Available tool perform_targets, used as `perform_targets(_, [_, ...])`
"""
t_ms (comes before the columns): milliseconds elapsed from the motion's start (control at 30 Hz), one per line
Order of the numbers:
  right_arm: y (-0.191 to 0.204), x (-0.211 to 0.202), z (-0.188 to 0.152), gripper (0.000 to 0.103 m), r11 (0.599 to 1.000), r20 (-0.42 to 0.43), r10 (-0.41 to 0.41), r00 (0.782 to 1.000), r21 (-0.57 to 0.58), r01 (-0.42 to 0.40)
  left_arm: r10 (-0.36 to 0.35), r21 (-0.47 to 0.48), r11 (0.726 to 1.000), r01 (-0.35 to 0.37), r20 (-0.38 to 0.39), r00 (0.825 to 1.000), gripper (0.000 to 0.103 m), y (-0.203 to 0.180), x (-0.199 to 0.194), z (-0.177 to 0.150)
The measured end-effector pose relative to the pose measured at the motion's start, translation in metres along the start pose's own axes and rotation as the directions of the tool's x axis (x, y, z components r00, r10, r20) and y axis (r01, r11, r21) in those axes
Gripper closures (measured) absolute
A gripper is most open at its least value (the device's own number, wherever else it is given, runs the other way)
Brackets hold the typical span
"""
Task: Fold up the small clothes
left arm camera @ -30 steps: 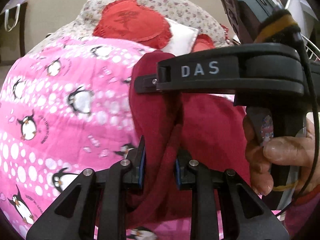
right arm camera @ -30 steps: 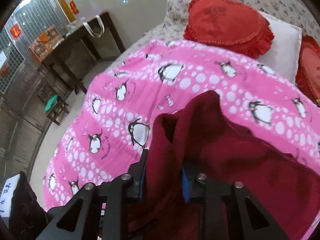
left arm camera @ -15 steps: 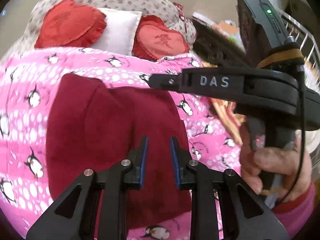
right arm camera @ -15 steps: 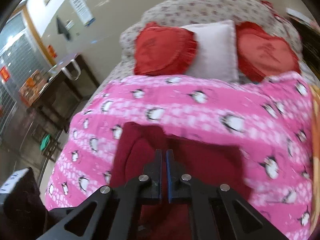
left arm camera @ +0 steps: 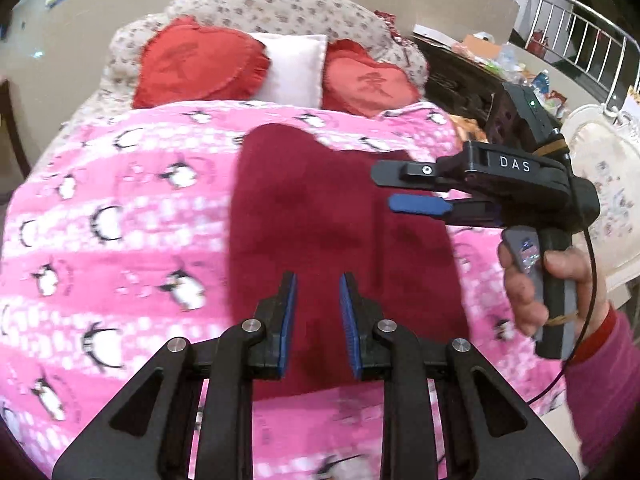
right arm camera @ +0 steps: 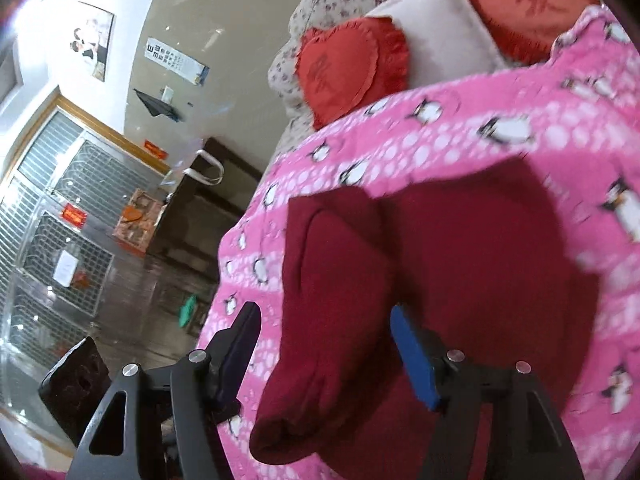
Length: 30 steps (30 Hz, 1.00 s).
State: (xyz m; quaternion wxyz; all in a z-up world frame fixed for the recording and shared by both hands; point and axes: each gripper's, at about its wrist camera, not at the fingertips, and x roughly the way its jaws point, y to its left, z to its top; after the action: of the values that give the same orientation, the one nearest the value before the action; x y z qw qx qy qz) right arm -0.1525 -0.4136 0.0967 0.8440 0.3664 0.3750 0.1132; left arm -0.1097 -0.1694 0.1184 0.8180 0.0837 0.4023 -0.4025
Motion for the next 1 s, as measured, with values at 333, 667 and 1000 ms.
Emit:
perform_targets(333, [-0.014, 0.039, -0.021, 0.038, 0.995, -0.068, -0.066, 0.995, 0.076, 0.071, -0.001, -0.026, 1.000, -0.001, -0.087, 0.996, 0.080, 0.024, 0.037, -0.033])
perform_targets(667, [-0.003, 0.070, -0.021, 0.048, 0.999, -0.047, -0.054, 0.997, 0.001, 0.054, -0.024, -0.056, 0.998, 0.018, -0.114, 0.993, 0.080, 0.026, 0.048, -0.046])
perform_targets(1000, [0.050, 0.017, -0.017, 0.083, 0.952, 0.136, -0.169, 0.976, -0.235, 0.197, -0.070, -0.011, 0.997, 0.070, 0.019, 0.997, 0.080, 0.006, 0.004, -0.003])
